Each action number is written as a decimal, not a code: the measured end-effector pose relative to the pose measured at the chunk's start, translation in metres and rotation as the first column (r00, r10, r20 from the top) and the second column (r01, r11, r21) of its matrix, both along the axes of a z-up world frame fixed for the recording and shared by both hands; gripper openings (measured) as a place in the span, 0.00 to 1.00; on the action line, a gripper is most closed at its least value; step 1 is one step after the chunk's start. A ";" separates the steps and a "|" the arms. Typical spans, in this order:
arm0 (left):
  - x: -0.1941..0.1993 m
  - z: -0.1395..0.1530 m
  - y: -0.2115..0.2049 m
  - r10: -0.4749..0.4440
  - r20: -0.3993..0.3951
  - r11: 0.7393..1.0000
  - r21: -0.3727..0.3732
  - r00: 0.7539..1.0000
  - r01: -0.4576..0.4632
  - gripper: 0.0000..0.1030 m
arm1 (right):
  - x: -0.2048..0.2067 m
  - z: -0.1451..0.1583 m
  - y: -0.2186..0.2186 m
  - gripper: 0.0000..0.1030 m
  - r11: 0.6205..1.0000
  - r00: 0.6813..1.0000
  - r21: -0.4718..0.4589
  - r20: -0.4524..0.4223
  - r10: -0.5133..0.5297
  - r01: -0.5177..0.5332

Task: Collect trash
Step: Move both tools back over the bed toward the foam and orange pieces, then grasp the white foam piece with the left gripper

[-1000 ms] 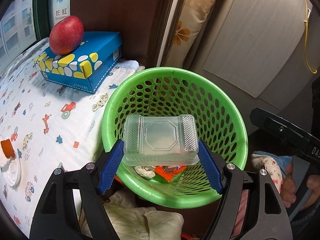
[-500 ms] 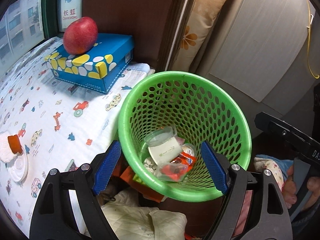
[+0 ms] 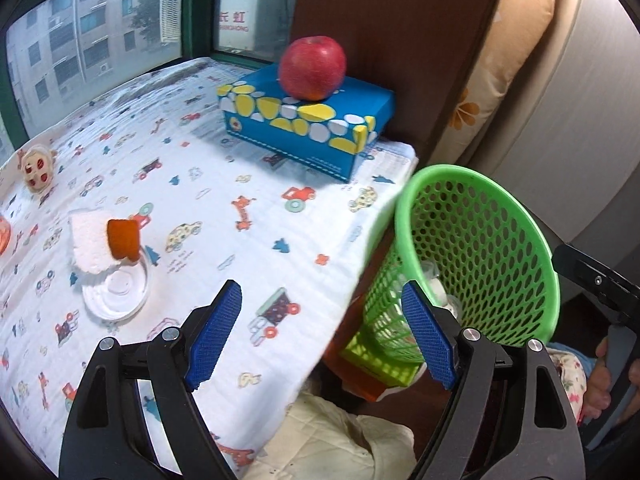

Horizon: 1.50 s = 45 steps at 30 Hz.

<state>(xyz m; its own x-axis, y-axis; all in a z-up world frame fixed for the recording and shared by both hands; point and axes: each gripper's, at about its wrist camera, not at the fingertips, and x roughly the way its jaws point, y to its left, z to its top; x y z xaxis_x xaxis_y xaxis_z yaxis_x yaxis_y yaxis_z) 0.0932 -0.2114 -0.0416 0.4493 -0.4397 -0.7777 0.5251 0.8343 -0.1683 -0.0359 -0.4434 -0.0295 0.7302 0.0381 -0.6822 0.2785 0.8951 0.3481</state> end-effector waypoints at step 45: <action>0.136 -0.055 0.159 0.271 -0.017 0.962 -0.021 0.962 -0.272 0.23 | 0.122 -0.031 0.119 0.90 0.964 0.961 0.040 -0.085 0.264 -0.262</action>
<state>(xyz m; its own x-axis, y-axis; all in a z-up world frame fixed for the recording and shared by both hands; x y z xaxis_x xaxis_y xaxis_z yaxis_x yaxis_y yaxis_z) 0.2293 -0.0520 -0.0963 0.5435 -0.3204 -0.7759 0.2767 0.9410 -0.1948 0.0863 -0.3241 -0.0604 0.6283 0.2408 -0.7397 0.0655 0.9311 0.3588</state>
